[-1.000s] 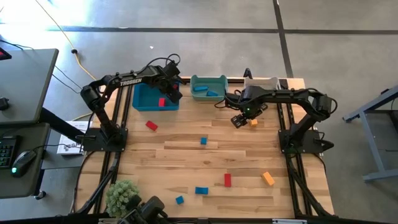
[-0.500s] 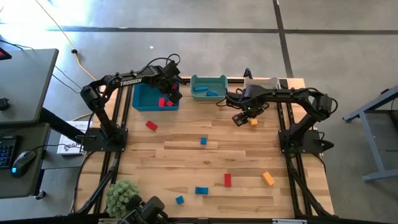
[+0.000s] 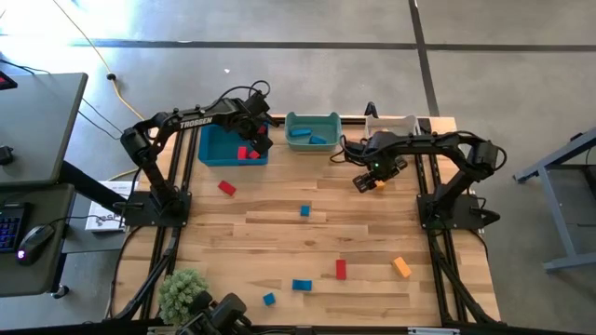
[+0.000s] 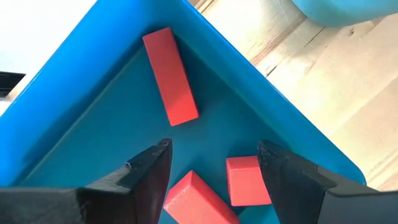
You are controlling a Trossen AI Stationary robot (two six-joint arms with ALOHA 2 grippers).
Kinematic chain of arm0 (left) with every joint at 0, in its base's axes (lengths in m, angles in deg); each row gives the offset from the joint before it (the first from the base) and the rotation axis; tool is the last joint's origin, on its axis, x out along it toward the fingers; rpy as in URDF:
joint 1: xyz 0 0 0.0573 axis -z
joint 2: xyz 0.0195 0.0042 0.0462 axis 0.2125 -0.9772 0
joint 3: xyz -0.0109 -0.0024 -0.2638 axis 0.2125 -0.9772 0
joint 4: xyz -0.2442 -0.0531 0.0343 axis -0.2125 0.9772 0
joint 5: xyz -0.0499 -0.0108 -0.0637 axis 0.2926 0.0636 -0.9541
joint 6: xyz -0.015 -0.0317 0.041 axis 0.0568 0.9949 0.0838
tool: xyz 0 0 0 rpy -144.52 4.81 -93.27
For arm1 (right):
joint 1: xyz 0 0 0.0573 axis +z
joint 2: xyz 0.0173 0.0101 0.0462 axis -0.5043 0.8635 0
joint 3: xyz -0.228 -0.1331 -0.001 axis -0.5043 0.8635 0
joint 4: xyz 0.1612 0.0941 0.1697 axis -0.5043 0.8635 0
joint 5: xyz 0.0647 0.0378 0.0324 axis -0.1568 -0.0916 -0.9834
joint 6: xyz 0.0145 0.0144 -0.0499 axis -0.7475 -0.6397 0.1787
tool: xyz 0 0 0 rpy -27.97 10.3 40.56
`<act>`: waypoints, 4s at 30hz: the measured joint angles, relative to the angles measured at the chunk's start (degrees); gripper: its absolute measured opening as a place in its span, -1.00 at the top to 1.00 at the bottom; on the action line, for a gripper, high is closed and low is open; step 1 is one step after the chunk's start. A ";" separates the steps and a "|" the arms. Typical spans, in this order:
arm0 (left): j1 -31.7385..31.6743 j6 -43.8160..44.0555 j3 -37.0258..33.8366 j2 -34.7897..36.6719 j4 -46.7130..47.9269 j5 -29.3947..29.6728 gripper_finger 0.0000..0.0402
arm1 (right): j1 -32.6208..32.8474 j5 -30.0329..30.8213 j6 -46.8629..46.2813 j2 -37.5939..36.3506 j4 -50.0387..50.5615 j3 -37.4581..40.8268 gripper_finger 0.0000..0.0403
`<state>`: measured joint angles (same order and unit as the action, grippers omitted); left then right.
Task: Sort & place blocks by color
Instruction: Put the yellow block into the grey bin, then put the blue block into the green bin
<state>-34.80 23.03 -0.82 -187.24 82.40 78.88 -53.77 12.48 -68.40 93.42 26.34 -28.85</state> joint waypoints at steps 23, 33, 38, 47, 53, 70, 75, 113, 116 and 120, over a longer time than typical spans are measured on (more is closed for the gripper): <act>0.00 0.04 0.04 0.00 -1.39 0.00 -0.13 | -5.04 -2.88 1.09 0.02 -6.82 4.25 -0.17; 0.00 0.07 0.04 0.00 -2.14 0.00 -0.13 | -5.04 -3.52 -0.05 0.02 -10.11 6.78 -0.01; 0.00 0.20 0.04 0.00 -3.37 -0.02 -0.13 | -5.04 -3.14 0.44 0.01 -10.18 6.77 0.35; 0.00 0.13 0.04 0.00 -3.43 0.00 -0.13 | -5.03 -4.64 6.47 0.06 -8.70 3.67 0.47; 0.00 0.40 0.04 0.00 -3.43 -0.02 -0.13 | -5.04 -2.05 12.49 0.05 -5.48 -5.36 0.47; 0.59 1.51 0.04 0.00 -3.43 0.00 -0.13 | -18.10 15.28 28.64 0.00 -1.43 -21.65 0.47; 1.77 1.51 0.04 0.00 -3.43 -0.02 -0.13 | -24.59 11.92 30.23 0.00 -4.30 -16.57 0.47; 19.66 11.97 9.31 0.28 -0.60 -6.23 -0.13 | -33.00 1.39 31.33 -0.12 -6.82 -13.67 -0.03; 21.88 12.00 9.31 0.28 1.12 -6.22 -0.13 | -31.67 1.48 30.78 -1.22 -5.27 -15.38 -0.04; 25.22 11.18 9.31 0.28 5.09 -6.23 -0.13 | -29.53 1.61 28.05 -3.42 -4.63 -17.18 -0.04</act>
<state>-9.58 34.22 8.50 -186.96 87.49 72.65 -83.30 14.08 -40.35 90.00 21.71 -46.04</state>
